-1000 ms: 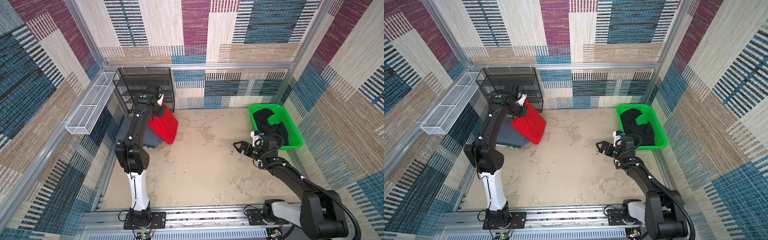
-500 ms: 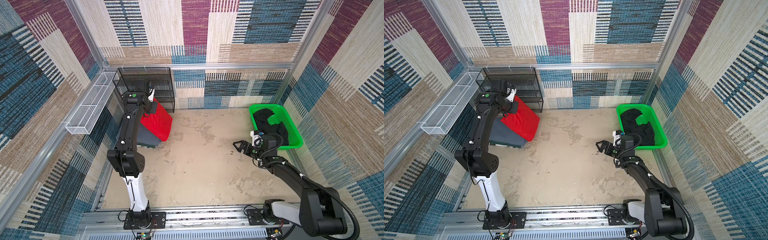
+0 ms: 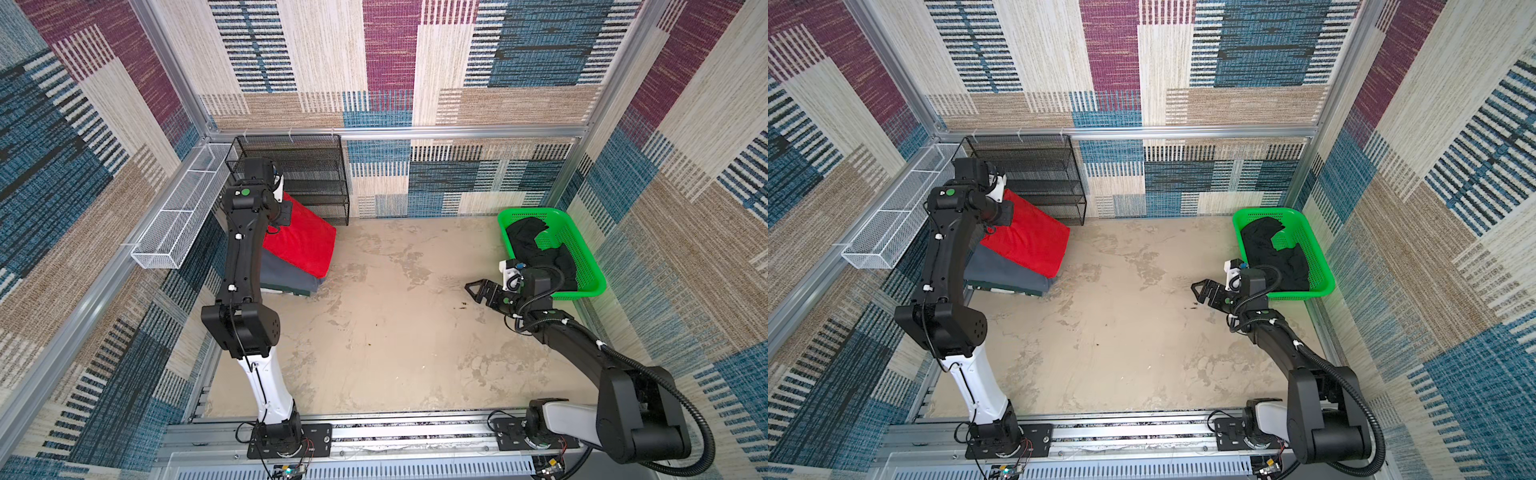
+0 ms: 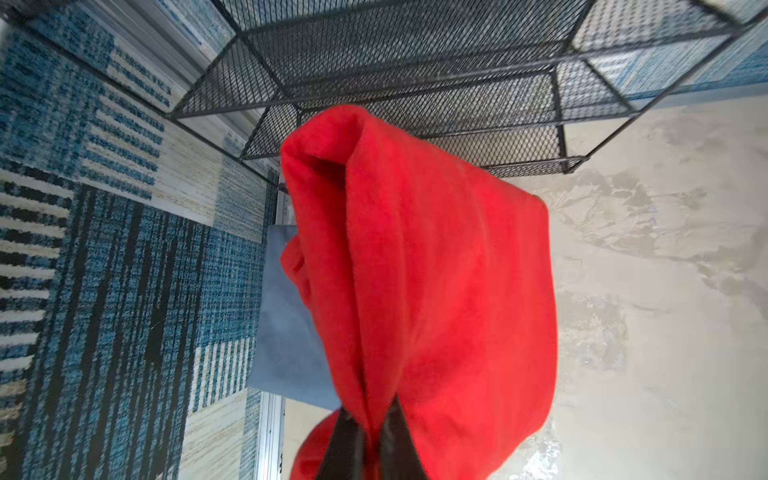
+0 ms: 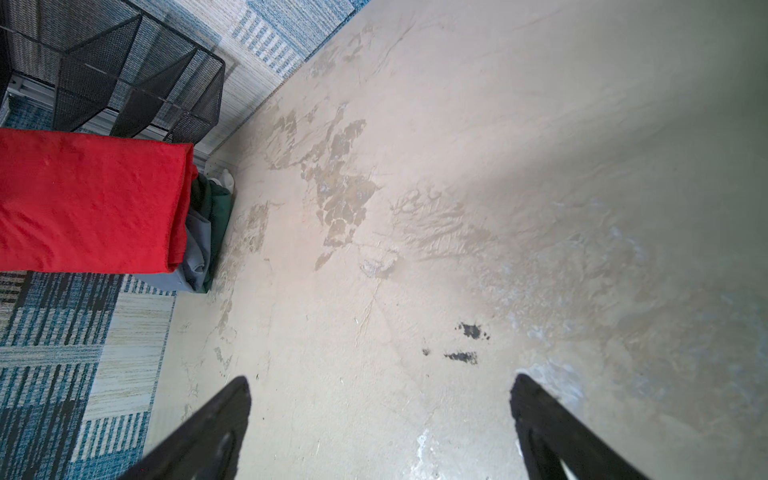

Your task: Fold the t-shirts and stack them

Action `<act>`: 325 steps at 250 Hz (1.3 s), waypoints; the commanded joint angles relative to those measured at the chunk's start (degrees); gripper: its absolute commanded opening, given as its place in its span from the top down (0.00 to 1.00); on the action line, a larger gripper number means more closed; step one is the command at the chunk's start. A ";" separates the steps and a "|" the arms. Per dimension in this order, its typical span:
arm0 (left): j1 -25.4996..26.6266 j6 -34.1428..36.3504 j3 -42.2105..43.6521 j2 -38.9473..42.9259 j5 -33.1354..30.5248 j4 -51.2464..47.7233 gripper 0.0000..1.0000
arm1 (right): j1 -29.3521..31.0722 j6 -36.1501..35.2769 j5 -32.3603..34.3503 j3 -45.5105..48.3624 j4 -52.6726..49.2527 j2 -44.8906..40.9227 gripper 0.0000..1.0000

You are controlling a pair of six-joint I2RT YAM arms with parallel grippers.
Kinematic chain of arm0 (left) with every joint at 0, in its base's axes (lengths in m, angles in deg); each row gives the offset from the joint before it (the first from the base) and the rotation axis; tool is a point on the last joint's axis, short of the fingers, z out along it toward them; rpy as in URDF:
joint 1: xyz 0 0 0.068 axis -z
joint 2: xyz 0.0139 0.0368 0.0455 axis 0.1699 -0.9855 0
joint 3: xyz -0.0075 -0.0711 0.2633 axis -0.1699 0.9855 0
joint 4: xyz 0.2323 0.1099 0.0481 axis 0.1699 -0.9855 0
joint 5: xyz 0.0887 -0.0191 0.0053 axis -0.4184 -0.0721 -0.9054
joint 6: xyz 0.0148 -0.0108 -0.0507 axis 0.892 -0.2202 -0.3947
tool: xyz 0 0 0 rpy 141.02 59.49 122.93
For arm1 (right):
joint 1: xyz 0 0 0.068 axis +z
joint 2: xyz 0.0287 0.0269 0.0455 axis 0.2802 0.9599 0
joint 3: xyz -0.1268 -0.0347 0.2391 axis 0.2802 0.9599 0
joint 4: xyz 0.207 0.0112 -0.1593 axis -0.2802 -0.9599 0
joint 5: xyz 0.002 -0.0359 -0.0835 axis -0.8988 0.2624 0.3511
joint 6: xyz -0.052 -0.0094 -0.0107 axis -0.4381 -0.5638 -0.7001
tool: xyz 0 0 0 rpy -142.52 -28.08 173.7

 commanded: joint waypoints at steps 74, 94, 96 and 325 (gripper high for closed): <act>-6.58 -4.65 7.32 -1.84 -6.90 7.73 1.00 | -0.04 0.70 -1.08 -0.67 1.03 -0.03 0.01; -6.76 -4.41 5.88 -4.53 -9.67 6.91 1.00 | -0.04 0.93 -1.70 -0.87 1.16 0.07 0.01; -6.76 -4.41 5.80 -4.70 -9.84 6.85 1.00 | -0.04 0.98 -1.74 -0.89 1.11 0.05 0.01; -4.10 -25.46 42.15 16.05 -2.85 27.11 0.00 | -0.04 0.74 -1.23 -2.02 -1.37 -1.20 0.01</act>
